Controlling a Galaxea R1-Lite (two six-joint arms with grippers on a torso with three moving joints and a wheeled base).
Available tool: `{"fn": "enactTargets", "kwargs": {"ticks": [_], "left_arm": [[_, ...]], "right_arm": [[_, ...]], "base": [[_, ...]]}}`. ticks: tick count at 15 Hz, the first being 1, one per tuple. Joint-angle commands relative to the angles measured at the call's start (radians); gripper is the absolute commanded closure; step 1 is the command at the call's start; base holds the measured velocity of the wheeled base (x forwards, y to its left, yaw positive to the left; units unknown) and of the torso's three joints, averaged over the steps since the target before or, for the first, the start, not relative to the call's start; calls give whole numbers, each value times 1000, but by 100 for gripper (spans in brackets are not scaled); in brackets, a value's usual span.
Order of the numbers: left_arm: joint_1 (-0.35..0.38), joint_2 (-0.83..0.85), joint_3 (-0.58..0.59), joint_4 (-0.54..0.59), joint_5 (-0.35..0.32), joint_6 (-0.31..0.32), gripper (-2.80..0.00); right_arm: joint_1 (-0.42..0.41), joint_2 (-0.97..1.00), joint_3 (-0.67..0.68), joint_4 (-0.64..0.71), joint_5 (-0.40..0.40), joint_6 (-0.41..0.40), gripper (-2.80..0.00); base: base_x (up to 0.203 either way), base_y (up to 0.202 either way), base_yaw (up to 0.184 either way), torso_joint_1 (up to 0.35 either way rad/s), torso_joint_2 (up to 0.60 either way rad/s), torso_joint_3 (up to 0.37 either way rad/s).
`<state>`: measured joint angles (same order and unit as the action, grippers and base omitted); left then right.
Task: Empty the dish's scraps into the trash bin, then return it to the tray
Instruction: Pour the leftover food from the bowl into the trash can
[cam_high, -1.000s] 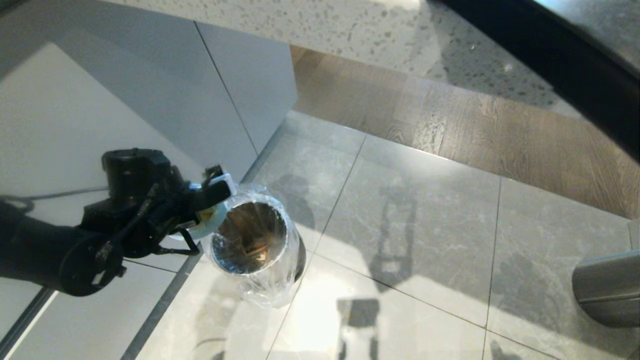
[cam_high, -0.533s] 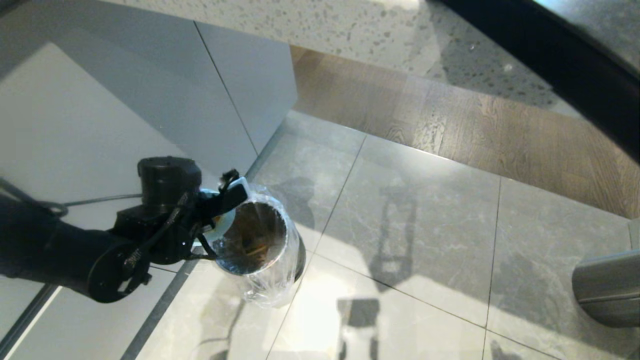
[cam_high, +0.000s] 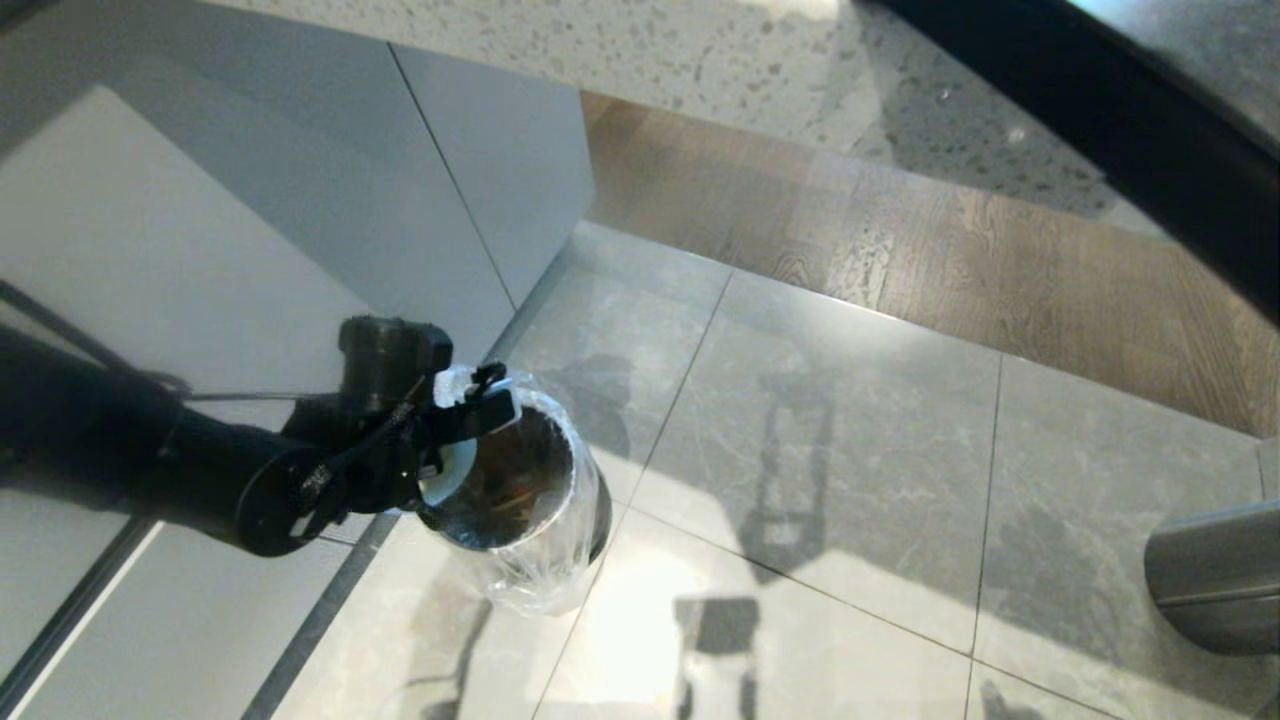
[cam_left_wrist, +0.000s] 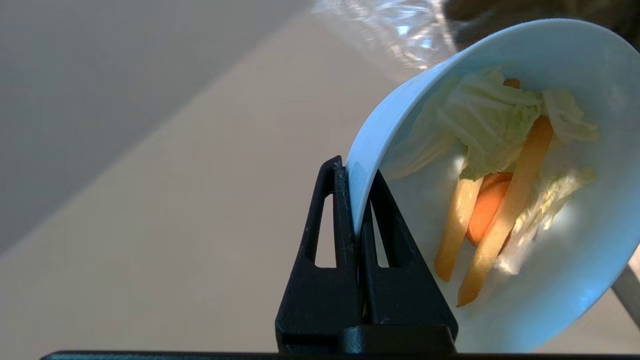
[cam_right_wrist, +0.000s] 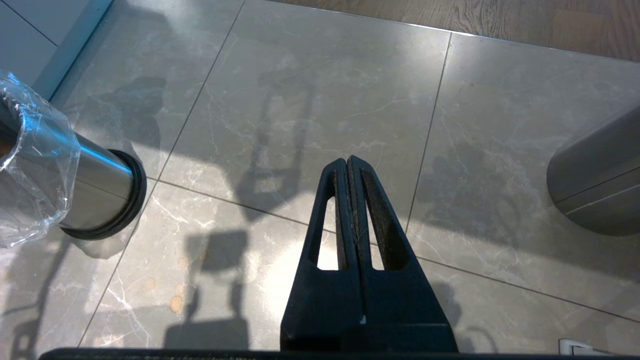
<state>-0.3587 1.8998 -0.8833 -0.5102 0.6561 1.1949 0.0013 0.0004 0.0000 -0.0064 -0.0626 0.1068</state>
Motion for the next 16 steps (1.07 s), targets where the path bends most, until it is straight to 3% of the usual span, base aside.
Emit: {"fn": "enactTargets", "kwargs": {"ticks": [1,2,4,6,10,14,16], "left_arm": [[-2,38,-41,60,1,7,0],[-4,43,-47,61,2,12,0],[-7,61,-69,58,5,80,0],[-8,84,-123,47,5,204,0],[-17,111,-148,-82,6,421,0],[-60,110,-131,-145,23,487,0],[-70,110,-92,-269,25,553,0]], "right_arm": [[0,0,0,0,0,1,0],[0,0,0,0,0,1,0],[0,0,0,0,0,1,0],[0,0,0,0,0,1,0],[0,0,0,-1,0,1,0],[0,0,0,0,0,1,0],[0,0,0,0,0,1,0]], "base": [[0,0,0,0,0,0],[0,0,0,0,0,0],[0,0,0,0,0,0],[0,0,0,0,0,0],[0,0,0,0,0,0],[0,0,0,0,0,0],[0,0,0,0,0,0]]}}
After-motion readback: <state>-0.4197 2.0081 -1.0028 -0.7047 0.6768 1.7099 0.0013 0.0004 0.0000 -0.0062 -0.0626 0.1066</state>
